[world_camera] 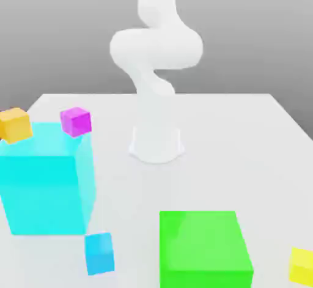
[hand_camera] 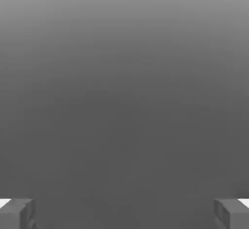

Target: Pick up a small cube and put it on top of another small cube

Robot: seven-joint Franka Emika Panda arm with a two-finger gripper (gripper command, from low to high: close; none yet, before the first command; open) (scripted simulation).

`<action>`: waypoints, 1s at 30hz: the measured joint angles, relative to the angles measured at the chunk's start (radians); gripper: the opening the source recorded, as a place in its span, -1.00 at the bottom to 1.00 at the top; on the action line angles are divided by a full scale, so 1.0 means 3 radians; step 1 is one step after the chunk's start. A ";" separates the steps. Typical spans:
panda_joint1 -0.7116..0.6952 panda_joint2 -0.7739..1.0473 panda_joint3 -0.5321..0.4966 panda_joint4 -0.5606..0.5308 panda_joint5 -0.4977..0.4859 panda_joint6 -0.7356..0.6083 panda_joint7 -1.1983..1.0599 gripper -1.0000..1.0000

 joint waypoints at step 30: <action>-0.0243 0.3601 -0.0406 -0.0687 0.0731 0.1839 -0.2071 -1.00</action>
